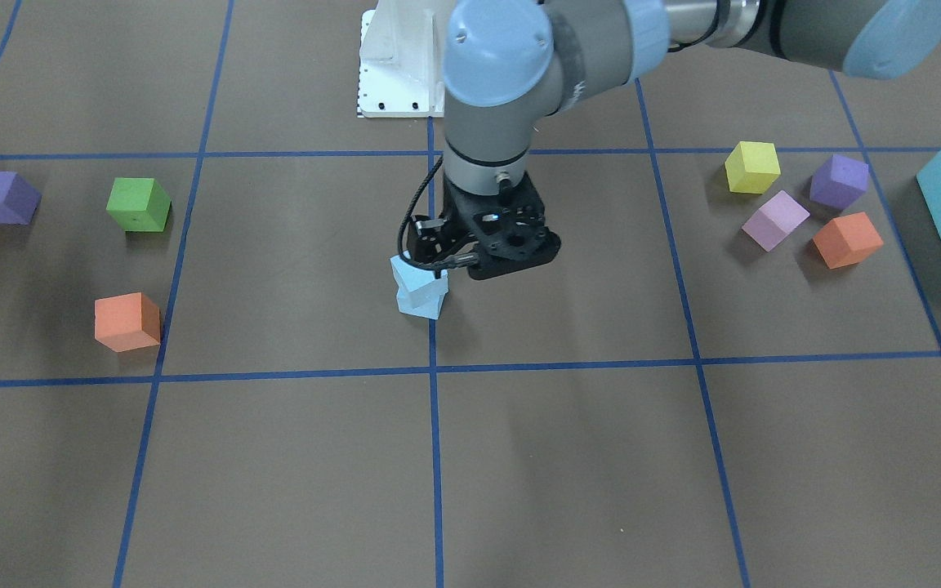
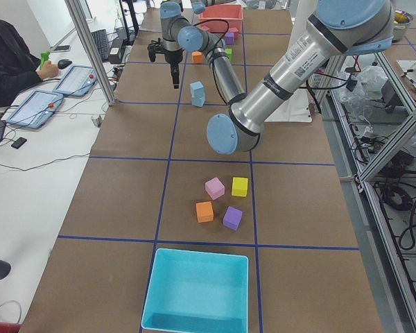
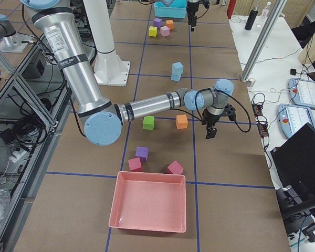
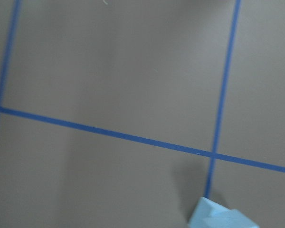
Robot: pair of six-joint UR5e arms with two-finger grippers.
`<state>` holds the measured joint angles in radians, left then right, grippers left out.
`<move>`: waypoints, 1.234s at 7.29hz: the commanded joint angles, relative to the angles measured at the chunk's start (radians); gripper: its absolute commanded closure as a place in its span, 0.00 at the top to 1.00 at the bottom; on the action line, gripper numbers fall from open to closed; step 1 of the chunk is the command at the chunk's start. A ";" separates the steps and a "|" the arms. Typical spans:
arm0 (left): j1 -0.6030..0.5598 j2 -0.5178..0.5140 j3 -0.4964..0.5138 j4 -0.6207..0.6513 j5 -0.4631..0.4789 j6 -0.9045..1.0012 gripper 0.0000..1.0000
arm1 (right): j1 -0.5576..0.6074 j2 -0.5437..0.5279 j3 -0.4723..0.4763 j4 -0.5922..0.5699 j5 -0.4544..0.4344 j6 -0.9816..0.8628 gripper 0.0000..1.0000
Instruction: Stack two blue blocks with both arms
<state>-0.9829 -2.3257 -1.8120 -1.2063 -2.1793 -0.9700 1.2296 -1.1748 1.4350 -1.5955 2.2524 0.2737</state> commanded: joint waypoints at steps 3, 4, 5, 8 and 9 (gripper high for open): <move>-0.352 0.409 -0.110 0.002 -0.141 0.648 0.98 | 0.161 -0.060 0.010 0.002 0.143 -0.054 1.00; -0.428 0.496 -0.112 -0.001 -0.189 0.777 0.98 | 0.210 -0.095 0.031 0.003 0.145 -0.104 1.00; -0.507 0.604 -0.109 -0.065 -0.235 0.863 0.98 | 0.220 -0.162 0.109 0.002 0.136 -0.110 1.00; -0.589 0.857 -0.076 -0.378 -0.251 0.870 0.98 | 0.240 -0.229 0.217 -0.003 0.138 -0.097 1.00; -0.617 0.882 -0.078 -0.381 -0.249 0.872 0.98 | 0.240 -0.220 0.217 -0.009 0.130 -0.097 1.00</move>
<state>-1.5651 -1.4931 -1.8947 -1.5500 -2.4269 -0.1032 1.4659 -1.3972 1.6436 -1.5985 2.3879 0.1754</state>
